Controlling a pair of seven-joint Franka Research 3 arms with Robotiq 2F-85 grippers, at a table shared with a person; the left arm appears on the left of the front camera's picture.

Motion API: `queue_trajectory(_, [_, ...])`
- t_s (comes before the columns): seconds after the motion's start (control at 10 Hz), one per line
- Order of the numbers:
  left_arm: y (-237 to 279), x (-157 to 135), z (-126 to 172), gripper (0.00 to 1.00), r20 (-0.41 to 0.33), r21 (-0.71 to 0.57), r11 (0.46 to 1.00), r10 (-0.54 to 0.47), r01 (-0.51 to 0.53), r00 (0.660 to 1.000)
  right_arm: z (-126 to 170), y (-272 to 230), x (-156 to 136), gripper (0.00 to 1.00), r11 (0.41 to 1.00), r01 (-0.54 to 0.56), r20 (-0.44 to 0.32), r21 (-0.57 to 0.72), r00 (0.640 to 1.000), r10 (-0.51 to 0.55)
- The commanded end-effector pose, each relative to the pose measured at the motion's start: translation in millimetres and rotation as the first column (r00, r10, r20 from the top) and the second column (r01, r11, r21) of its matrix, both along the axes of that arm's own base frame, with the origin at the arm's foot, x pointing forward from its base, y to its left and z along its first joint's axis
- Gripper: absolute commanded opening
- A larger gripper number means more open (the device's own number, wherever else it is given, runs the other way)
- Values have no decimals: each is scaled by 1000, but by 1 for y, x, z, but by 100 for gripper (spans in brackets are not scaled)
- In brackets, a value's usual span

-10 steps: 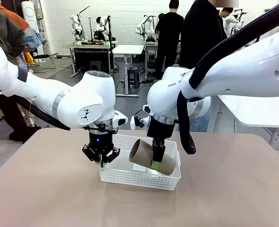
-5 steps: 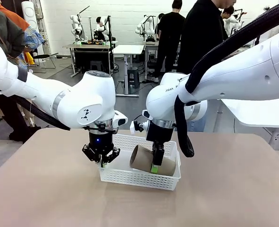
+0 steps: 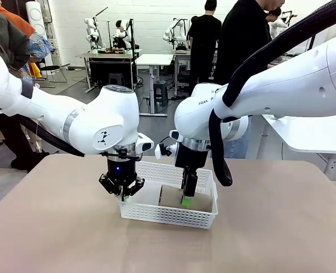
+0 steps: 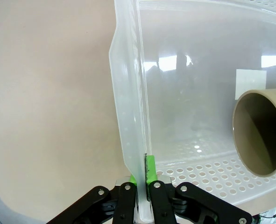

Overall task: Clean and organize the cups into the basket.
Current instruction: Pick up the Organizing basket and move it to the center of the table, then pick up the Reusable plastic cup from the right side of the table and place it inside the Organizing basket.

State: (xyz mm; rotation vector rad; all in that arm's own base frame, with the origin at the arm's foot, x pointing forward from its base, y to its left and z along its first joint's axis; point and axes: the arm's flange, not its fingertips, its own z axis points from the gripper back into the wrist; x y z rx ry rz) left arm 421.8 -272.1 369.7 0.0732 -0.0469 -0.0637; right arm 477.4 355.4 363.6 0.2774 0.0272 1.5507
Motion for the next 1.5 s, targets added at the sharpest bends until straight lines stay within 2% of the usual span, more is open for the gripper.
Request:
queue_trajectory(0.0, [0, -2, 0, 0, 2, 4, 1000, 1, -1, 1000, 20, -14, -17, 100, 1000, 31, 32, 3, 999, -31])
queue_trajectory(0.2, [0, -2, 0, 0, 2, 4, 1000, 1, -1, 1000, 50, -51, -51, 100, 996, 86, 139, 32, 986, -89])
queue_trajectory(0.3, [0, -2, 0, 0, 2, 4, 1000, 1, -1, 1000, 57, -72, -65, 100, 991, 110, 165, 76, 979, -121])
queue_trajectory(0.5, [0, -2, 0, 0, 2, 4, 1000, 1, -1, 1000, 69, -116, -96, 100, 965, 54, 245, 257, 962, -119])
queue_trajectory(0.7, [0, -2, 0, 0, 2, 4, 1000, 1, -1, 1000, 70, -148, -112, 100, 939, 27, 262, 343, 957, -123])
queue_trajectory(0.8, [0, -2, 0, 0, 2, 4, 1000, 1, -1, 1000, 68, -157, -115, 100, 938, 36, 257, 344, 958, -131])
queue_trajectory(0.9, [0, -2, 0, 0, 2, 4, 1000, 1, -1, 1000, 65, -156, -115, 100, 954, 86, 209, 286, 966, -150])
queue_trajectory(1.0, [0, -2, 0, 0, 2, 4, 1000, 1, -1, 1000, 81, -152, -108, 100, 947, 64, 254, 314, 956, -148])
queue_trajectory(1.4, [0, -2, 0, 0, 2, 4, 1000, 1, -1, 1000, 81, -152, -108, 100, 947, 64, 254, 314, 956, -148])
